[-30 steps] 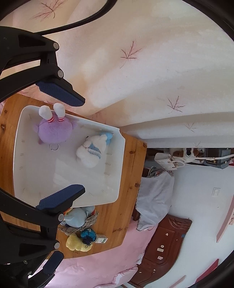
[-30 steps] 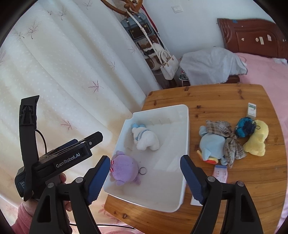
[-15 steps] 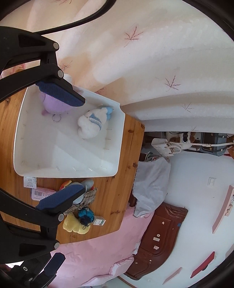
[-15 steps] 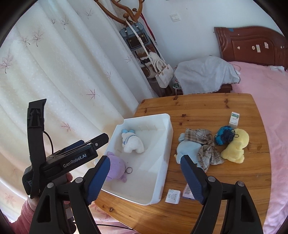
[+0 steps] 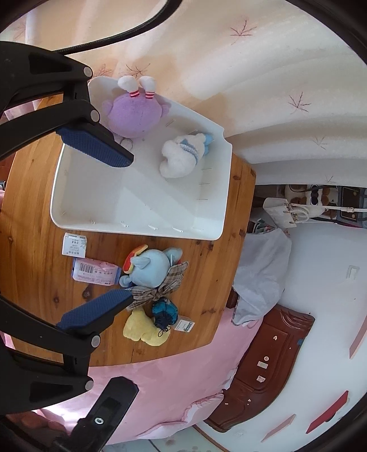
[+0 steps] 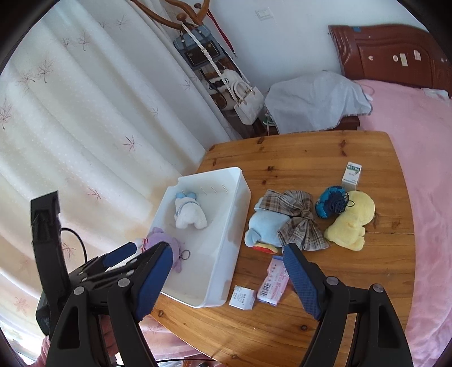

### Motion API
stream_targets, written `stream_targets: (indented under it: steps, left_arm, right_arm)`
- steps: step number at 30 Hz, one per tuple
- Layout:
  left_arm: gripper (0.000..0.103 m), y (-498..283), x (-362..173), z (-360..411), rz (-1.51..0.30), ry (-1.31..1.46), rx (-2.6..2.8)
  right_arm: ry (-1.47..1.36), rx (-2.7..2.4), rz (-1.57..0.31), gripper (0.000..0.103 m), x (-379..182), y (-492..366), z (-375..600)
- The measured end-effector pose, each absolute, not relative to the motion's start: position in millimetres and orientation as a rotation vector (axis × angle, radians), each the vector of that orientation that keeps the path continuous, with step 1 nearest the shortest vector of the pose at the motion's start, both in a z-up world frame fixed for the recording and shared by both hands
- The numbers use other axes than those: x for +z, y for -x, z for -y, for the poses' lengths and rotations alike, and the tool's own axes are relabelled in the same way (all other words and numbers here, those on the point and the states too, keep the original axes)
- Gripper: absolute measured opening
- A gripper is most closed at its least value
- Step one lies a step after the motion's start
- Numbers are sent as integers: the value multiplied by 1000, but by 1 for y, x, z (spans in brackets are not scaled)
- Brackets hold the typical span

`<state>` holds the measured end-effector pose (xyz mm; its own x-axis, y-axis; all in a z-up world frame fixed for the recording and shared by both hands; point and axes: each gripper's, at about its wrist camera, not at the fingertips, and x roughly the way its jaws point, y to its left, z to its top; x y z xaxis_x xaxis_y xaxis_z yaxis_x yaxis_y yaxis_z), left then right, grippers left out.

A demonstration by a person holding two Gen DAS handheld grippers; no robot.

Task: Organize objects
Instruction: 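Withdraw both tools from the tray toward the boxes on the table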

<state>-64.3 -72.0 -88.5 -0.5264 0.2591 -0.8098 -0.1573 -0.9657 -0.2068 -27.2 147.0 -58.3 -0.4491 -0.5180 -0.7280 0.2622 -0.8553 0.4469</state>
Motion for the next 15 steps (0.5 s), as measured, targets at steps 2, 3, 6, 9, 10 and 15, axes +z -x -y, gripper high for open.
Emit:
stream_targets:
  steps: [2,3,6,9,10,15]
  left_arm:
    - [90,57,-92,66,141,1383,2558]
    - [90,53,-95,63,133,1390,2561]
    - [90,42,-104,54,103,1420,2578]
    - [90,34,-114,46,78,1456,2589]
    - [90,31,-118,45,68,1459,2595]
    - [90,19,-140,37,33,1510,2625]
  right_arm:
    - [-1317,-2279,368,81,-66,31,-151]
    - [-1336,-2263,369,81,-71,34,-154]
    - [-1386,-2222,357,81,-86,42,-158]
    - [-1434,-2175,342,81,-103,51,-160]
    - [-1451,-2160,343,81,-108,54,-161]
    - [-1565,-2058,382,81,-137,72,-161]
